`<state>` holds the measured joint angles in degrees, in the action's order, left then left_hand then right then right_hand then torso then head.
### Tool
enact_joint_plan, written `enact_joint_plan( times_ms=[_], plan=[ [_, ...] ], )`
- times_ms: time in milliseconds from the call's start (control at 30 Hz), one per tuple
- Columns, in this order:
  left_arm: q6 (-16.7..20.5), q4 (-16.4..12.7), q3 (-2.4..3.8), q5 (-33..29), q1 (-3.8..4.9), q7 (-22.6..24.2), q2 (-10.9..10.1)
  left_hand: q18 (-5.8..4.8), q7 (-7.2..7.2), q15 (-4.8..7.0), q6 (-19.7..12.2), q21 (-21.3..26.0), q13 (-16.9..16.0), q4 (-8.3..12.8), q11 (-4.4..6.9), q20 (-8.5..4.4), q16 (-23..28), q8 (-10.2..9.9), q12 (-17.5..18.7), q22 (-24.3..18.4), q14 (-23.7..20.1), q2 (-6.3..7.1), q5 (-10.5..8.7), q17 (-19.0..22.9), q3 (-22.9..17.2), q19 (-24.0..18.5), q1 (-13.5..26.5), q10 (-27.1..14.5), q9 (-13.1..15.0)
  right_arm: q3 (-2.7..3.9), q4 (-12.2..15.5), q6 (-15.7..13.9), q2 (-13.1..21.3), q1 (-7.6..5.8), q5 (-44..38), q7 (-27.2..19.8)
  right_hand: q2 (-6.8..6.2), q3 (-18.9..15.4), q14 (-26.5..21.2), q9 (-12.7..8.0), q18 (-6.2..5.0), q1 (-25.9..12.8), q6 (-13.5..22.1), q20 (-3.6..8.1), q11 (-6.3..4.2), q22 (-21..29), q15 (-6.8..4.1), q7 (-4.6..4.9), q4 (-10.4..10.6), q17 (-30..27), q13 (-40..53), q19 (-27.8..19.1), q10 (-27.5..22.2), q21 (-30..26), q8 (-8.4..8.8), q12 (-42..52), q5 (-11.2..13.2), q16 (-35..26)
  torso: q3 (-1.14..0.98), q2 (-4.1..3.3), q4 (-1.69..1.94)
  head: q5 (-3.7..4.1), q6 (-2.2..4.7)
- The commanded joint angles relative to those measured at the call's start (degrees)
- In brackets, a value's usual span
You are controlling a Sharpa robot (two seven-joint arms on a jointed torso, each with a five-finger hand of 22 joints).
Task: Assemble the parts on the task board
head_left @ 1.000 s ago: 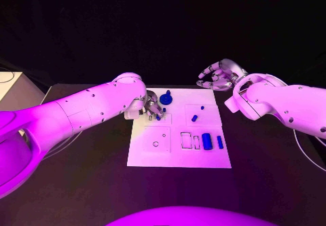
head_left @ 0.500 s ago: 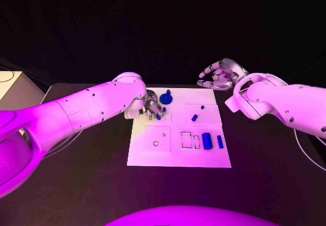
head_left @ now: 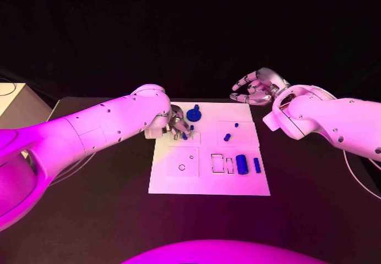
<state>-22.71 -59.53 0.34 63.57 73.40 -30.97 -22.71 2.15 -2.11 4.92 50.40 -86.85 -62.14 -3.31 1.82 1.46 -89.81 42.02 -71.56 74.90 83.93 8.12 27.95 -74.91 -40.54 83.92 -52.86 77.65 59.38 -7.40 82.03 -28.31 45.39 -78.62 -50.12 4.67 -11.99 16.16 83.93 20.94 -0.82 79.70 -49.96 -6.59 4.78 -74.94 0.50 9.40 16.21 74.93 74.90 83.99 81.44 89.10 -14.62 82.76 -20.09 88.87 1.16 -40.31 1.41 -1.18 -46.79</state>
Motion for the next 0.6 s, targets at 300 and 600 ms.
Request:
enact_joint_plan(
  times_ms=[300,600],
  plan=[
    [-2.81,-0.24,-0.57,-0.26,-0.99,-0.26,0.22,-0.57,0.66,0.33,1.27,0.09,-0.13,-1.09,0.55,-0.39,-0.19,-0.88,-0.14,8.28,6.07,1.10,-0.79,-15.09,3.26,1.99,0.36,-0.02,0.00,0.02,0.11,0.60,0.05,0.02,-0.54,-0.60,-0.30,0.48,5.28,0.06,0.49,-0.52,0.32,0.40,-0.09,-14.20,-0.16,0.08,0.03,11.98,6.59,5.41,-0.35,-0.42,-0.29,-0.16,-0.14,-0.23,-0.01,-0.02,-0.01,0.03,-0.02],
    [-2.66,-0.24,-0.57,0.15,-1.00,-0.22,0.06,-0.57,0.63,0.32,1.58,0.13,-0.17,-2.42,0.52,-0.39,-0.19,-1.29,-0.17,8.27,6.07,1.39,-1.37,-15.09,5.57,1.99,0.61,-0.06,0.06,0.02,0.08,0.53,0.04,0.03,-0.54,-0.66,-0.32,0.50,5.25,0.06,0.47,-0.54,0.33,0.40,-0.09,-14.15,-0.16,0.08,0.03,11.87,6.50,5.38,-0.45,-0.49,-0.31,-0.24,-0.16,-0.28,-0.02,-0.03,-0.03,0.02,0.00]
  ],
)
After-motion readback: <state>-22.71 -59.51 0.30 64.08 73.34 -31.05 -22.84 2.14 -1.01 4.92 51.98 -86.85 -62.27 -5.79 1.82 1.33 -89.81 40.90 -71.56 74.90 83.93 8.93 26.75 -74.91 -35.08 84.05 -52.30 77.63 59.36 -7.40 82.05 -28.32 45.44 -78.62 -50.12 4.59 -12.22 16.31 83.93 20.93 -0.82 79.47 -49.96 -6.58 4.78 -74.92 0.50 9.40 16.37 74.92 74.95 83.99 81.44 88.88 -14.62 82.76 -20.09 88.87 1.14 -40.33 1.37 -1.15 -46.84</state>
